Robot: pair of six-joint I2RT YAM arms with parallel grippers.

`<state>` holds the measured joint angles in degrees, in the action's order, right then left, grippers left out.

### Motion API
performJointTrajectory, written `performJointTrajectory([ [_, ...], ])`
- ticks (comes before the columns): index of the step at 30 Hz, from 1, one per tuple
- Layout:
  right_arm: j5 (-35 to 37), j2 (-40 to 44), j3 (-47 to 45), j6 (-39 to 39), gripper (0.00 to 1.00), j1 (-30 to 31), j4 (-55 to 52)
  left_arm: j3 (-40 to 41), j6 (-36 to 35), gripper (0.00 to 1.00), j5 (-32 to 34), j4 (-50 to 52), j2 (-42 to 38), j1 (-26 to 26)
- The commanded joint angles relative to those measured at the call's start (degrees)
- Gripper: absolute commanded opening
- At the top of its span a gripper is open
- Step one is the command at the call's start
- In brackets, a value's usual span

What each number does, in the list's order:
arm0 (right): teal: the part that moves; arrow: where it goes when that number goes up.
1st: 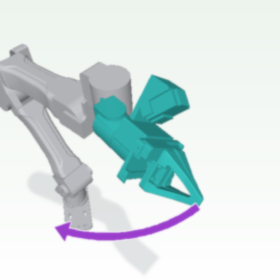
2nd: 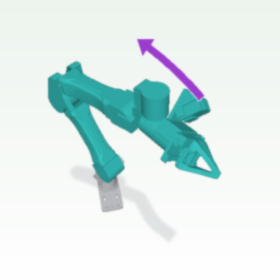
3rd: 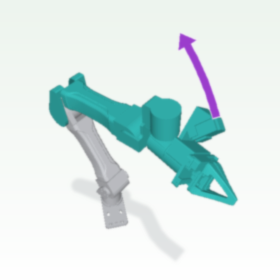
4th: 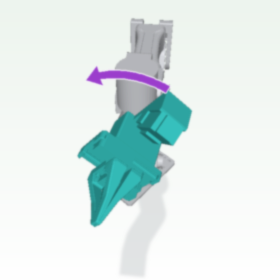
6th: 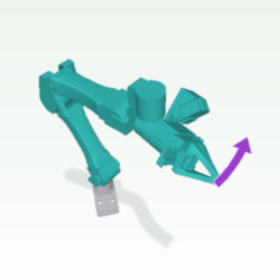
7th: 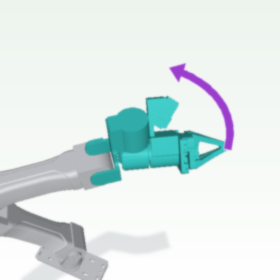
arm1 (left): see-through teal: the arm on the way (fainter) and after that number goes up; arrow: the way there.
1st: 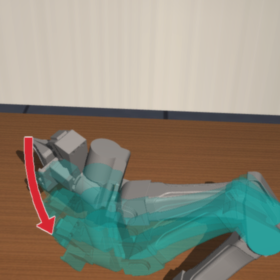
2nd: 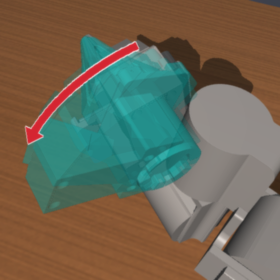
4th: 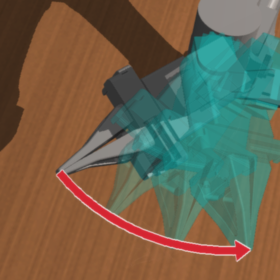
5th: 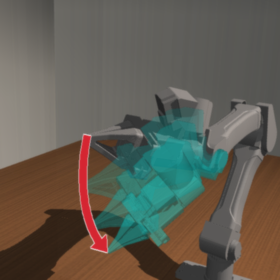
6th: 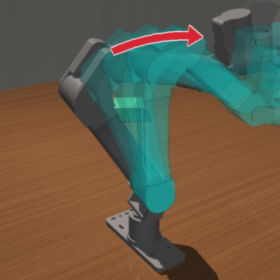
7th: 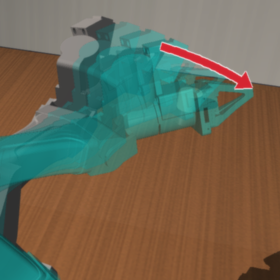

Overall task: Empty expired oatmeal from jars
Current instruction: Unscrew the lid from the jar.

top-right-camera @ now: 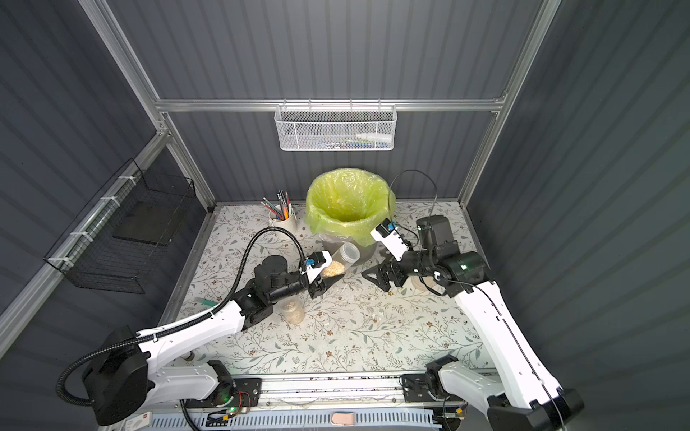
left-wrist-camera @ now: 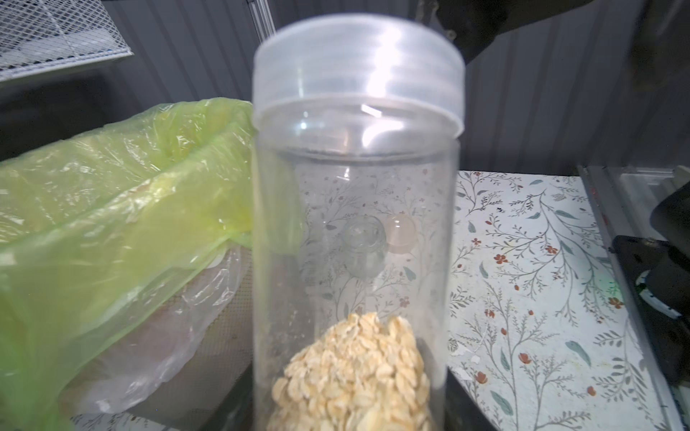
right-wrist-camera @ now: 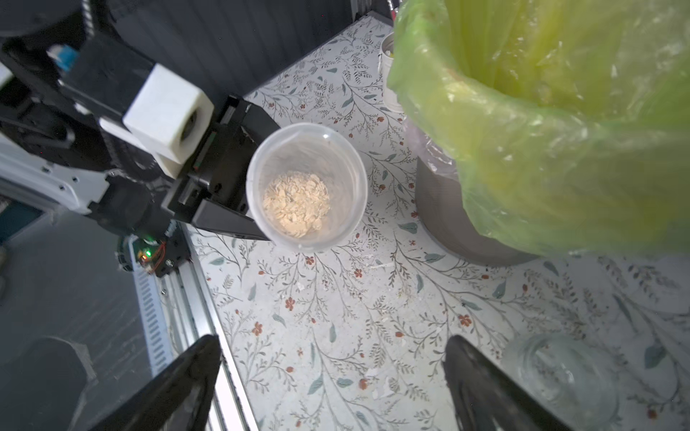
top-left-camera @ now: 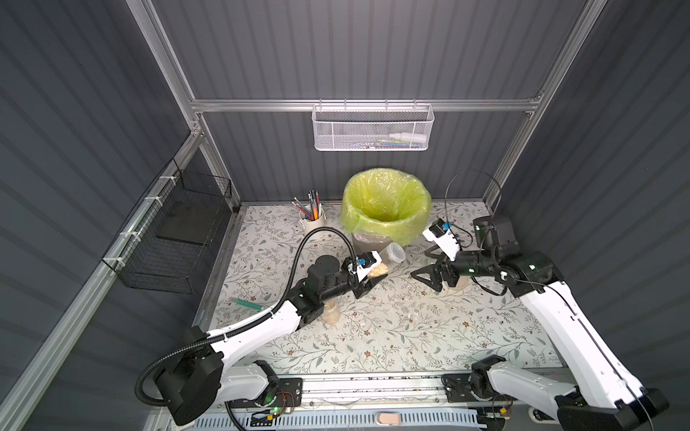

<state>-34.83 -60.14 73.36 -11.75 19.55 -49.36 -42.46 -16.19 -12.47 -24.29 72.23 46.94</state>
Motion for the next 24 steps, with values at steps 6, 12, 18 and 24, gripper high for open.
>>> performJointTrajectory([
  [6, -4.15, 1.30, 3.65, 39.69, 0.93, -1.18, 2.53, -6.85, -13.96, 0.04, 14.24, 8.74, 2.23, 6.06],
  [12, 0.41, -1.93, 5.61, 56.67, 0.88, -1.27, -3.05, -6.89, -15.73, 0.04, 15.87, 6.74, 3.17, 7.19],
  [18, 1.01, -8.44, 9.52, 55.36, 0.84, -1.36, -8.23, -7.18, -17.95, 0.05, 17.30, 7.45, 3.10, 8.14],
  [24, -1.19, -12.92, 11.33, 56.04, 0.80, -1.27, -7.52, -6.49, -18.56, 0.05, 18.03, 7.33, 2.82, 8.26],
])
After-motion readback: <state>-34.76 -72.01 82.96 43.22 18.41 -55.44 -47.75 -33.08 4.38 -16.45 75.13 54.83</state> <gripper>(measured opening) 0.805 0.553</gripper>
